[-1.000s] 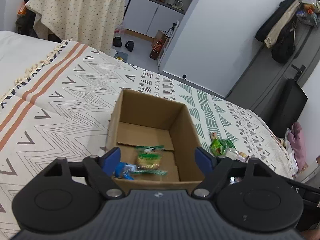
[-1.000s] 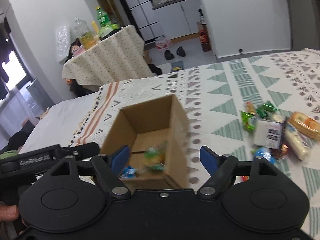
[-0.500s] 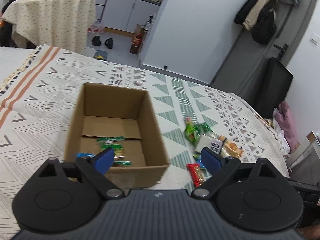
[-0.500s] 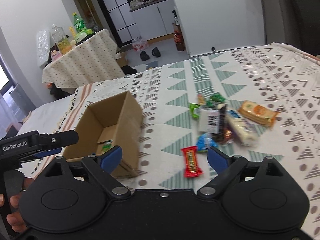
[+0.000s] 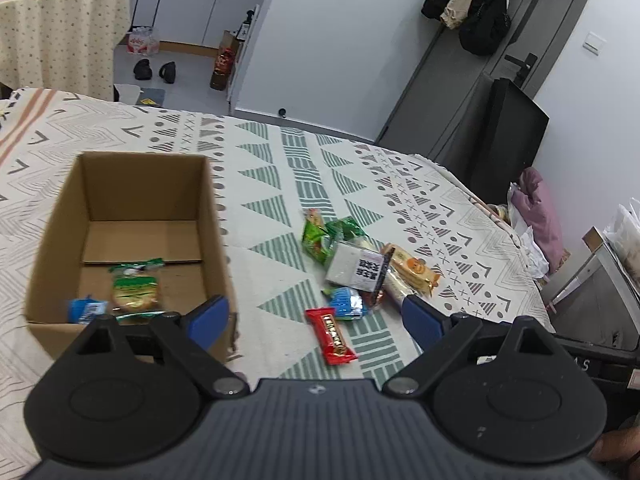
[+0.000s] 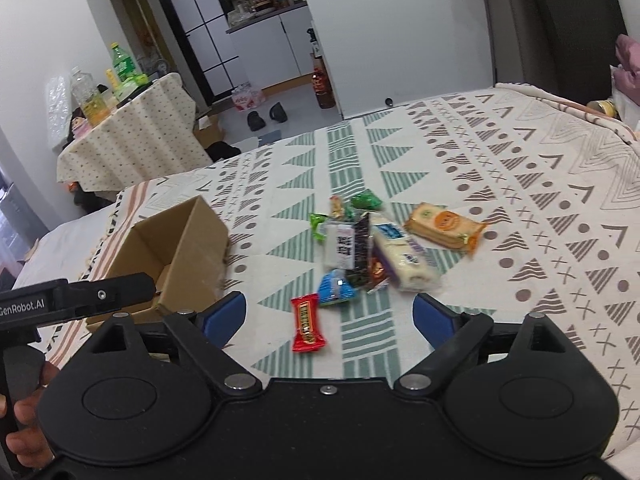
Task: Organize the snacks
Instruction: 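Grasp the red bar with left tool while right tool grasps the white cream roll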
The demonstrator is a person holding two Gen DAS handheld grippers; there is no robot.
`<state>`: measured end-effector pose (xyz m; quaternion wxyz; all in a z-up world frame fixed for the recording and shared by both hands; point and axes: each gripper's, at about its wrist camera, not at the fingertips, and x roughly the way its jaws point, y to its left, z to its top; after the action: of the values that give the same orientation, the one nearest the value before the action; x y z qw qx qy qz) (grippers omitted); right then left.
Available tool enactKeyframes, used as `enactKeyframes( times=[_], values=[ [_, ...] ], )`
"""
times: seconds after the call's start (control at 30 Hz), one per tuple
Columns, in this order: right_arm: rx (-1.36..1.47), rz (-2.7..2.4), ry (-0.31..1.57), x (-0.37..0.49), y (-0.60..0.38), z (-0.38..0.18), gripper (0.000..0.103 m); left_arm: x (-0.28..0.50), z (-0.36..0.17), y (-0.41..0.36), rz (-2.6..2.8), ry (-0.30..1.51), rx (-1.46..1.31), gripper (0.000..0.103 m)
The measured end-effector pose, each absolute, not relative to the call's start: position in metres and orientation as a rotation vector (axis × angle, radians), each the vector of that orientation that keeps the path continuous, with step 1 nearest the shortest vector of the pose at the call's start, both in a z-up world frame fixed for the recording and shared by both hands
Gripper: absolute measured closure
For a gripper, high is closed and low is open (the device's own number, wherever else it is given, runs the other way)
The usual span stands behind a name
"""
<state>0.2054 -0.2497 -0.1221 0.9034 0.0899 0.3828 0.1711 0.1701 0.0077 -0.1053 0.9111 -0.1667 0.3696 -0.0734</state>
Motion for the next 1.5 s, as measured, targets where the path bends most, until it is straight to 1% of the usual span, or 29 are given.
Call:
enactKeyframes(
  times=[0.2,0.27,0.37,0.57,0.67,0.73,1.03,1.17,1.23,1.47,1.5],
  values=[
    [0.147,0.337,0.794,0.215,-0.260,-0.124,0.015,0.186,-0.121,-0.013,-0.179,0.777,-0.340,0.011],
    [0.151,0.327,0.799,0.220,-0.263,-0.127,0.018,0.191,-0.126,-0.020,-0.180,0.785,-0.334,0.013],
    [0.159,0.315,0.809,0.228,-0.267,-0.134,0.019,0.199,-0.135,-0.027,-0.181,0.809,-0.324,0.013],
    [0.173,0.312,0.840,0.243,-0.273,-0.149,0.021,0.213,-0.149,-0.040,-0.199,0.847,-0.308,0.020],
    [0.179,0.309,0.859,0.252,-0.277,-0.156,0.024,0.222,-0.158,-0.044,-0.187,0.875,-0.312,0.025],
    [0.184,0.306,0.871,0.259,-0.279,-0.161,0.025,0.229,-0.166,-0.046,-0.176,0.898,-0.318,0.031],
    [0.202,0.328,0.917,0.280,-0.281,-0.186,0.025,0.252,-0.194,-0.052,-0.130,0.992,-0.351,0.049],
    [0.207,0.336,0.927,0.292,-0.278,-0.194,0.025,0.258,-0.204,-0.055,-0.122,1.016,-0.355,0.053],
    [0.208,0.341,0.930,0.298,-0.276,-0.197,0.025,0.261,-0.208,-0.057,-0.128,1.029,-0.359,0.057],
    [0.189,0.344,0.915,0.317,-0.269,-0.204,0.025,0.263,-0.217,-0.063,-0.134,1.032,-0.356,0.059],
    [0.179,0.337,0.915,0.319,-0.267,-0.207,0.025,0.263,-0.218,-0.064,-0.127,1.031,-0.352,0.063]
  ],
)
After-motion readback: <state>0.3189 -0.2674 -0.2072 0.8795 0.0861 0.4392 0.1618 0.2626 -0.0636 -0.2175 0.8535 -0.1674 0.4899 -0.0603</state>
